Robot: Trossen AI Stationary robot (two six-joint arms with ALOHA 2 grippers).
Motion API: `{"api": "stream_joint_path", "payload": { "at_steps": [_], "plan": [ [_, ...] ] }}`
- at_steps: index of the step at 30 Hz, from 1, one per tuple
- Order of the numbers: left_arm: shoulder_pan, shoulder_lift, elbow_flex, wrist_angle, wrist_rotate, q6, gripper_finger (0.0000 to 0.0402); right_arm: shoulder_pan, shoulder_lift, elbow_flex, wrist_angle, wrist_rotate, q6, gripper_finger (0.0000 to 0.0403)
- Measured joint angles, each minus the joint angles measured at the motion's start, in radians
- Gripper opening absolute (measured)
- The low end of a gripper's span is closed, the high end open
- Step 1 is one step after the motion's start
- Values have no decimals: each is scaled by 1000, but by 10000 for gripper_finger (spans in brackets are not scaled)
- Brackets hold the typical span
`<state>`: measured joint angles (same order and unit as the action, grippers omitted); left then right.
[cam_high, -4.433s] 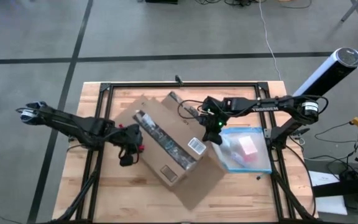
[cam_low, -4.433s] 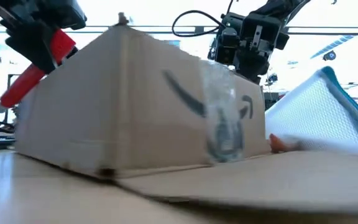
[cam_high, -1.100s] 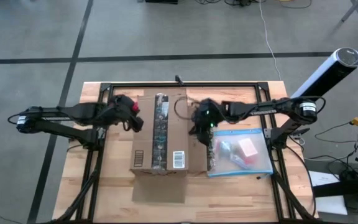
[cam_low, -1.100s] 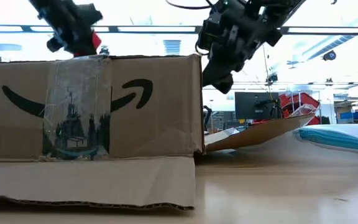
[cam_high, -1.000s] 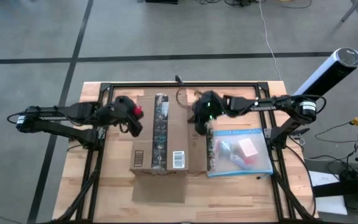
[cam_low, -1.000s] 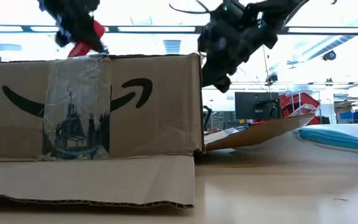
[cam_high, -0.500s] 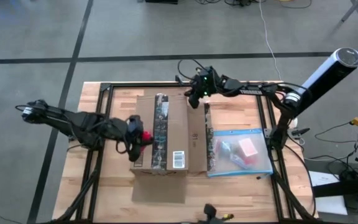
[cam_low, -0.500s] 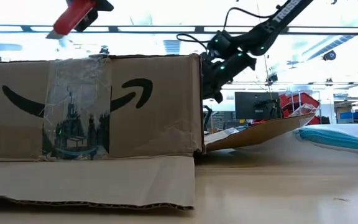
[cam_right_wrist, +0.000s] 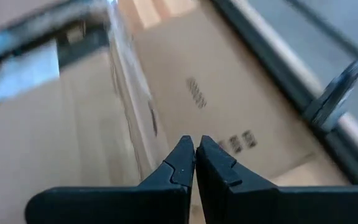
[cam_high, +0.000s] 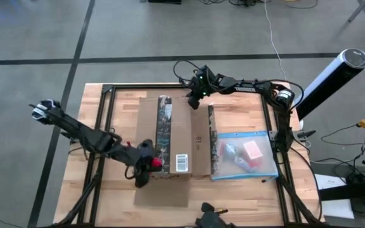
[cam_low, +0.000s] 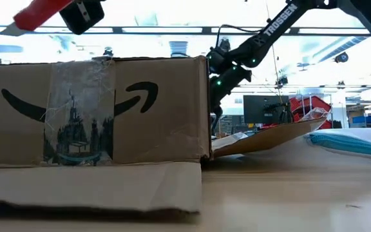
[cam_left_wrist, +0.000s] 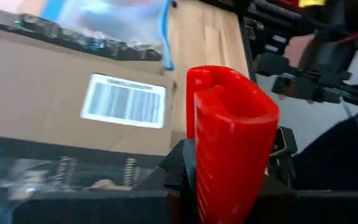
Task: Unpack boxes
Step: Break down the box using the red cutter
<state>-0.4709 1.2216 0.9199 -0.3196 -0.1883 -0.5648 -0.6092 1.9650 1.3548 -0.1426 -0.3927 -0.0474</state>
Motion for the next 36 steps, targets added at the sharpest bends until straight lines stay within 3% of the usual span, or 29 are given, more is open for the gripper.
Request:
{"api": "stream_joint_path", "payload": {
  "at_steps": [10, 16, 23, 29, 36],
  "plan": [
    [-14, 58, -28, -57, -28, -3, 29, 1, -3, 0, -140, -169, -52, 0],
    [-15, -42, -95, -113, -40, -28, 29, 22, -45, 0, -341, -257, -163, 0],
    [-10, -204, -161, -187, -170, -21, 29, 78, -119, -1, -557, -296, -252, 0],
    [8, -311, -177, -241, -226, -32, 29, 175, -203, -36, -592, -408, -196, 0],
    [20, -370, -177, -211, -311, -62, 29, 256, -302, -87, -591, -367, -188, 0]
  ]
}}
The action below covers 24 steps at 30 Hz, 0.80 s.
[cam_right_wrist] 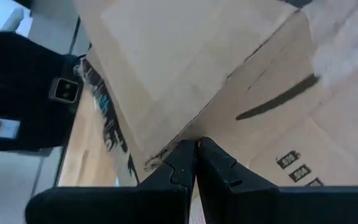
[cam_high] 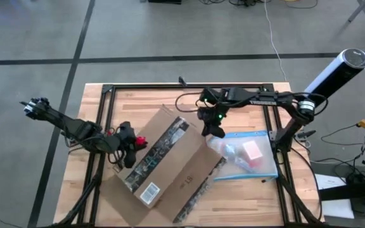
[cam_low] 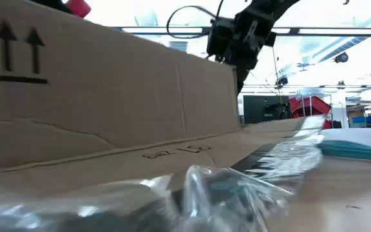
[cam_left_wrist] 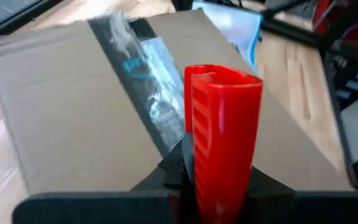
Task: Unpack boxes
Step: Break down the box using the red cutter
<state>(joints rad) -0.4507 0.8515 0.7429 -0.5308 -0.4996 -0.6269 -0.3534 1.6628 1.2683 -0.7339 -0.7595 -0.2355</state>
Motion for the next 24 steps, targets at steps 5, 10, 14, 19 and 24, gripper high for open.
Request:
{"api": "stream_joint_path", "payload": {
  "at_steps": [5, 10, 14, 19, 24],
  "plan": [
    [-1, 1, 16, 25, -10, -63, 29, -51, -56, 0, 46, 137, -11, 0],
    [-6, 4, 47, 43, 115, -45, 29, -144, -62, 0, 213, 158, 29, 0],
    [-13, 20, 50, 135, 230, -45, 29, -185, -9, 1, 384, 157, 64, 0],
    [-36, 84, 49, 180, 281, -56, 29, -192, 119, 58, 523, 147, 109, 0],
    [-39, 170, 48, 340, 306, -49, 29, -176, 271, 213, 525, 92, 106, 0]
  ]
}}
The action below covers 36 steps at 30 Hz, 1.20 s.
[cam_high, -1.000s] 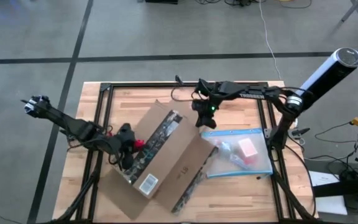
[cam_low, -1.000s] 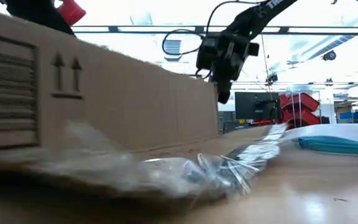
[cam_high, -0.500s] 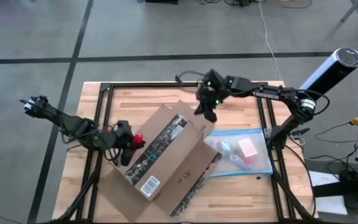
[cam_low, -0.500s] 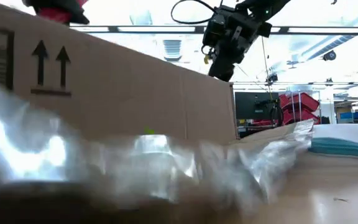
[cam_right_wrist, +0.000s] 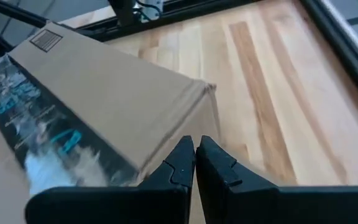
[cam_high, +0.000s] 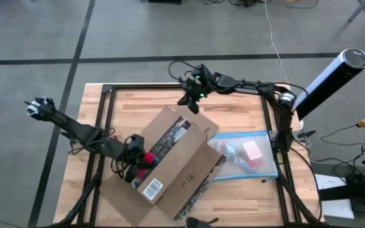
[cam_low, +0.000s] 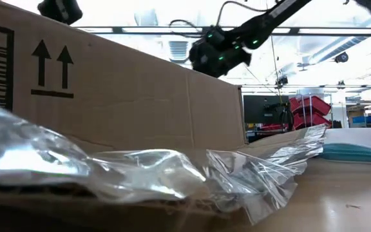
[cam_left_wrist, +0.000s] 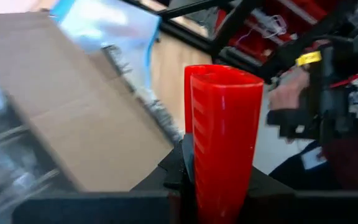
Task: Unpack boxes
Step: Break down the box using the red cutter
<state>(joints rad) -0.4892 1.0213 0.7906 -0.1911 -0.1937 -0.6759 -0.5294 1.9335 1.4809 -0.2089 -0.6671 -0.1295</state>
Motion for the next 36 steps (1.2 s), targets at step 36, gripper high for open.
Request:
{"api": "stream_joint_path", "payload": {
  "at_steps": [36],
  "plan": [
    [-98, 409, 0, 474, 108, -134, 29, 27, 292, 502, -357, -101, -133, 0]
  ]
}}
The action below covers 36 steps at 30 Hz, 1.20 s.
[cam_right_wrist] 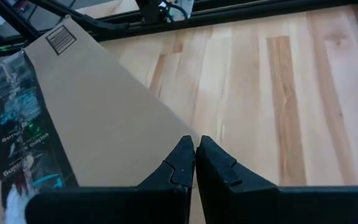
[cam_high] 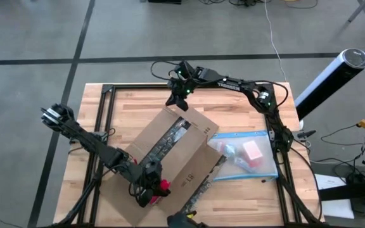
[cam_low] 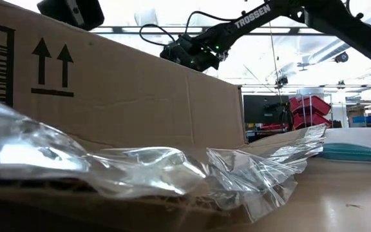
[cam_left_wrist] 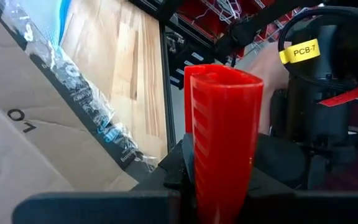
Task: Unpack boxes
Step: Break down the box using the red cutter
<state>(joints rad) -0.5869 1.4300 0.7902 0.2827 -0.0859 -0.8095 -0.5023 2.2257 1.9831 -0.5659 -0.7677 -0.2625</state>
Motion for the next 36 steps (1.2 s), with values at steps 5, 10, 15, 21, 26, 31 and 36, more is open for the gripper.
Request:
{"api": "stream_joint_path", "payload": {
  "at_steps": [5, 10, 15, 21, 26, 31, 36],
  "plan": [
    [-11, 3, 0, -25, 0, -1, 29, 3, 0, 0, -88, 0, -12, 0],
    [-29, -11, 0, -147, 1, -1, 29, 13, 0, 0, -197, 1, -54, 0],
    [-38, -53, 0, -323, 1, 37, 29, 23, 0, 0, -236, 8, -63, 0],
    [-11, -111, 0, -505, -55, 165, 29, 27, 0, 0, -237, 9, -52, 0],
    [40, -154, -2, -628, -91, 239, 29, 27, -13, 0, -255, 26, -48, 0],
    [64, -218, -2, -676, -157, 251, 29, 7, -62, 0, -336, 192, -78, 0],
    [62, -306, -2, -704, -284, 205, 29, -41, -128, -18, -404, 228, -74, 0]
  ]
}}
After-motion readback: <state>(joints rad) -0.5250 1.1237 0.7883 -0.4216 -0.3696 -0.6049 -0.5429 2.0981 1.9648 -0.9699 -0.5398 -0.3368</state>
